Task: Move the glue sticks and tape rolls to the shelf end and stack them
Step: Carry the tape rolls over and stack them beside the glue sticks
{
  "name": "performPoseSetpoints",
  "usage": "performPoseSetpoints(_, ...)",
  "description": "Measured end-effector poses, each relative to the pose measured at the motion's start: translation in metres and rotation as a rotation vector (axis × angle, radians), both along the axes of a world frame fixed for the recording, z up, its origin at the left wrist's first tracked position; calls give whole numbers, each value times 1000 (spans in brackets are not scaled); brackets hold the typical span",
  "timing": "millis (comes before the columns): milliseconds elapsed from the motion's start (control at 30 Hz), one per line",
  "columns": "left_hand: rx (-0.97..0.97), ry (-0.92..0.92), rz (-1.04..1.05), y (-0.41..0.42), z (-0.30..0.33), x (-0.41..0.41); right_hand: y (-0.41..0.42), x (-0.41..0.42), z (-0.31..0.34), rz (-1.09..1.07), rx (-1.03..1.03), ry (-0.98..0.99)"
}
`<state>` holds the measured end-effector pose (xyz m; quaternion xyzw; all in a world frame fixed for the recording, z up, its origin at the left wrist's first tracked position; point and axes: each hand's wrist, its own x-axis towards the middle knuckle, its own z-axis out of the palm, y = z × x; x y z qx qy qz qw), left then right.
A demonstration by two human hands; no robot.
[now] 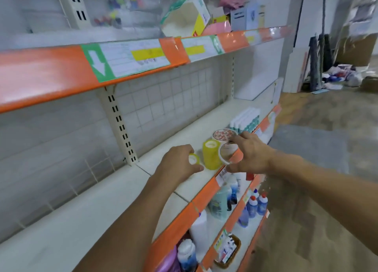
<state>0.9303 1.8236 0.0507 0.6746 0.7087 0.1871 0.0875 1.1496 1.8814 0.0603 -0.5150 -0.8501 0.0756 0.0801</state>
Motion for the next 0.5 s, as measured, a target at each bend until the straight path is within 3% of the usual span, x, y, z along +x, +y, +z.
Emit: performPoseSetpoints(500,8,-58,260,70,12,70,124,42,13,317,-105,63)
